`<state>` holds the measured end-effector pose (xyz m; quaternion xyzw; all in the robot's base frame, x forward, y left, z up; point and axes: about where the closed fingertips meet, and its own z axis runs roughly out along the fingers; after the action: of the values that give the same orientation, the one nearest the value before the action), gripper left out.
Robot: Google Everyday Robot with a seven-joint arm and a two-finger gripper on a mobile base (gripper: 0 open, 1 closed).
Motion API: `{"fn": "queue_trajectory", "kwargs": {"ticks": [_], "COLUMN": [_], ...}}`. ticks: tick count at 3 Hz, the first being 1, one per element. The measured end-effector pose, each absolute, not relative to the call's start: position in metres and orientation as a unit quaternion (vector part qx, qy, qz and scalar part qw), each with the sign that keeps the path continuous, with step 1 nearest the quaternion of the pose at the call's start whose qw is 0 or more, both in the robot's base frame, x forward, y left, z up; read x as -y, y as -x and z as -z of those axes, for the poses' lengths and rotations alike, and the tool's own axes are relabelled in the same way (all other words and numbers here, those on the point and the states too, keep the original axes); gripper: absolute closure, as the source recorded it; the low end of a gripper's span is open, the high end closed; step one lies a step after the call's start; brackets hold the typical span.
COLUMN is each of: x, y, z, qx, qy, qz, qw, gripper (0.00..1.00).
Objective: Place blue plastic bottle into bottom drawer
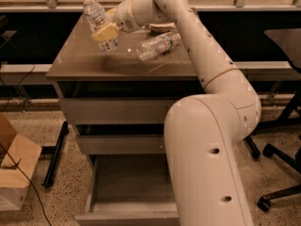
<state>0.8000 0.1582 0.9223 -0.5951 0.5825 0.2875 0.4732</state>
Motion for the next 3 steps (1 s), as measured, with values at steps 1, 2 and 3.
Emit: {"fn": "queue_trajectory", "kwargs": {"ticks": [1, 2, 3], "x": [-0.122, -0.094, -0.083], "y": [-0.773, -0.725, -0.685], "z": [-0.951, -0.958, -0.927], "qx": [-0.6, -0.63, -0.656], "qy": [0.604, 0.64, 0.663], "qz": [-0.235, -0.141, -0.096], "qw": [0.469, 0.417, 0.348], "gripper": [1.0, 1.0, 1.0]}}
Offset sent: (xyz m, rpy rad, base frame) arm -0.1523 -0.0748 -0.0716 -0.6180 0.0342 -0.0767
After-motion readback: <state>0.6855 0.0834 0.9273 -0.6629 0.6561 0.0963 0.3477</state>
